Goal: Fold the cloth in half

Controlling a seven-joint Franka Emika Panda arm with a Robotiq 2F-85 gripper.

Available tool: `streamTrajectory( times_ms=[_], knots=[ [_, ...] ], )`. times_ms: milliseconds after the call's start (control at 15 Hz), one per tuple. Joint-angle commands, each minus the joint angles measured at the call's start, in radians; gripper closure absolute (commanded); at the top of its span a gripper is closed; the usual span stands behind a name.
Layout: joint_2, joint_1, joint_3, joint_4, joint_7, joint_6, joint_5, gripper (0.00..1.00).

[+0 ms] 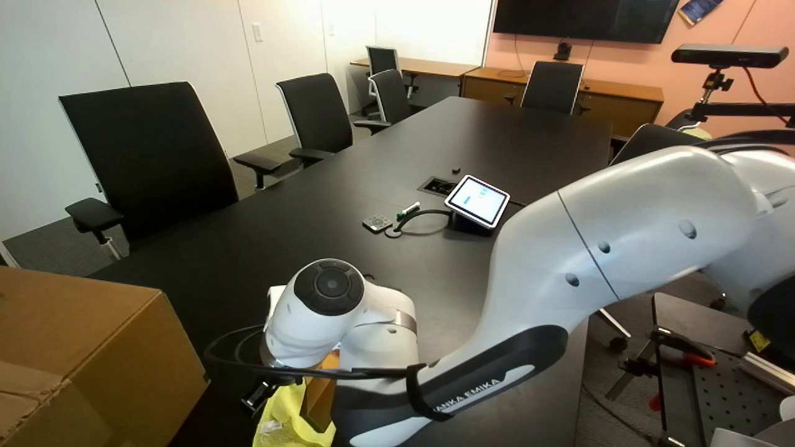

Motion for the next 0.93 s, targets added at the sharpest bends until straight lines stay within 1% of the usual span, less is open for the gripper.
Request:
streamTrajectory(
  times_ms=[0, 67, 333, 400, 467, 533, 867],
  knots=[
    [-0.174, -0.015, 0.004, -0.190, -0.064, -0.116, -0.014, 0.00],
    [-0.229, -0.028, 0.019, -0.239, -0.097, -0.188, -0.007, 0.00],
    [-0.414, -0.065, 0.054, -0.394, -0.198, -0.417, 0.020, 0.00],
    [-0.465, -0.058, 0.038, -0.436, -0.180, -0.491, 0.017, 0.00],
    [-0.512, -0.062, 0.038, -0.475, -0.183, -0.528, 0.016, 0.00],
    [-0.560, -0.087, 0.066, -0.511, -0.170, -0.558, -0.010, 0.00],
    [-0.811, -0.169, 0.135, -0.712, -0.203, -0.660, 0.017, 0.00]
  ],
)
